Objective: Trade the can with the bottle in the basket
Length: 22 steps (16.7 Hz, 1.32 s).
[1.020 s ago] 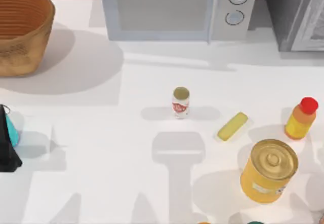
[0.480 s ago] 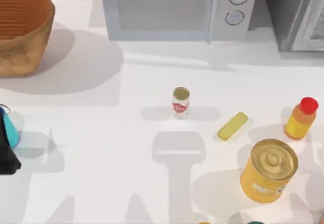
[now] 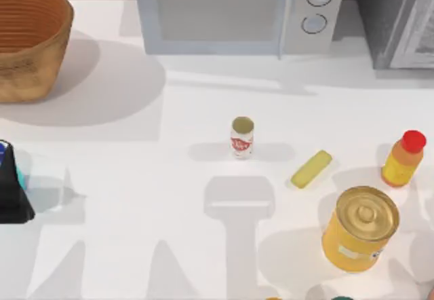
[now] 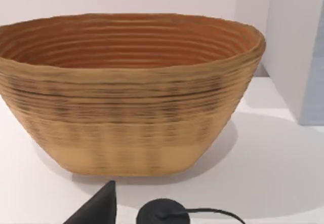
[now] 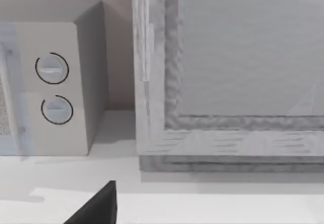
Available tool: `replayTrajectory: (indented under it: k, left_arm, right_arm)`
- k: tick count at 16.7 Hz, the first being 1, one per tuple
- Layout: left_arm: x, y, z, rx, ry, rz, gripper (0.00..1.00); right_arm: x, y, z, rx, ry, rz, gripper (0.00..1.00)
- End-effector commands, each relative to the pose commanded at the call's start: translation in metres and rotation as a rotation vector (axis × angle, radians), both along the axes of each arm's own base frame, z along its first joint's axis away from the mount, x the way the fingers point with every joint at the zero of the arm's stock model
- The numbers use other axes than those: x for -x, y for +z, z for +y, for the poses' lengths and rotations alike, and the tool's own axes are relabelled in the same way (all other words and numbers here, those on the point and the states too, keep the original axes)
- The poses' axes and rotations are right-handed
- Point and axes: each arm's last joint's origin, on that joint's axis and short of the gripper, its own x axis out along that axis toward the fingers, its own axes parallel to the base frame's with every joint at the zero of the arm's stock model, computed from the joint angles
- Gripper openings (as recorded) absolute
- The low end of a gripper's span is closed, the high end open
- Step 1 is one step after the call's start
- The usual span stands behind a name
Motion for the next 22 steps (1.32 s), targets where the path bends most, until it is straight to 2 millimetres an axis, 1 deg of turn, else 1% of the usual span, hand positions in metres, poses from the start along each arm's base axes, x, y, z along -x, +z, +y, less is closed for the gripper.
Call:
replayTrajectory:
  k: [6, 11, 18, 22]
  left_arm:
    - [-0.022, -0.019, 0.007, -0.006, -0.015, 0.078, 1.00]
    - [-0.034, -0.039, 0.015, -0.008, -0.018, 0.128, 1.00]
    - [-0.036, -0.064, 0.023, -0.004, -0.011, 0.188, 1.00]
    - [-0.035, -0.072, 0.025, 0.000, -0.010, 0.210, 1.00]
  right_arm:
    - [0.000, 0.000, 0.000, 0.000, 0.000, 0.000, 1.00]
    - [0.000, 0.000, 0.000, 0.000, 0.000, 0.000, 1.00]
    - [0.000, 0.000, 0.000, 0.000, 0.000, 0.000, 1.00]
    - [0.000, 0.000, 0.000, 0.000, 0.000, 0.000, 1.00]
